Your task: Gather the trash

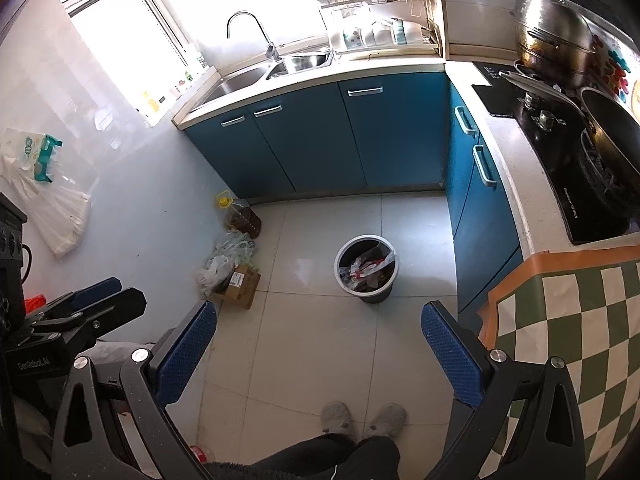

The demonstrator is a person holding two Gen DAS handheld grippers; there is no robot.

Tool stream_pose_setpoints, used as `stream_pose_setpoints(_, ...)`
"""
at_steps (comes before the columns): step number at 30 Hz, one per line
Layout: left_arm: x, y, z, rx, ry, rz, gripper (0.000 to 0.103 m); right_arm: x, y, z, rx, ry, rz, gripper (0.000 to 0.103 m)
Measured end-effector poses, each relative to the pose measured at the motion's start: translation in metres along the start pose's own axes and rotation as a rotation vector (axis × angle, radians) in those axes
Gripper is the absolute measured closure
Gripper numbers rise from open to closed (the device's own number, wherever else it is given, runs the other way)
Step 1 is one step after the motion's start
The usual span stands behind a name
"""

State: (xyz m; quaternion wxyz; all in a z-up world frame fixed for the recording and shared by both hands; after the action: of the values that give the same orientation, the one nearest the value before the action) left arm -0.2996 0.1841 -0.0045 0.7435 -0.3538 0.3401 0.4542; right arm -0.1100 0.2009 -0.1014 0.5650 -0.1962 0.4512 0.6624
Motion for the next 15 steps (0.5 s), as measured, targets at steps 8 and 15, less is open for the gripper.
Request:
stream_pose_setpoints(8,-0.0061,0.007,-0.0027,-0.015,-0.006,-0.005,0.0,-0.0016,0.005,-0.0034,-0.001,0.01,0.006,0.0)
stream_pose_setpoints(15,-0.0069,0.0086,-0.0027,-0.012,-0.005,-0.005,0.0,-0.0044,0.0086,-0.0057,-0.011,0.013,0.008,0.0)
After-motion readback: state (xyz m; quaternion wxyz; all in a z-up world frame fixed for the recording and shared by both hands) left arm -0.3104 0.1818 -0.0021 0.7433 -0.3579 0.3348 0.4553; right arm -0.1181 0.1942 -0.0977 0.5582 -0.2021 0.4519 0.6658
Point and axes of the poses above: each gripper's, at about its wrist camera, not at the fingertips, and x roughly the way its jaws point, y to its left, z to its top, the point moved 7 cm from there along x, roughly the way its jaws point, and after that the axes turned 2 degrees about x, right-handed, at the moved point
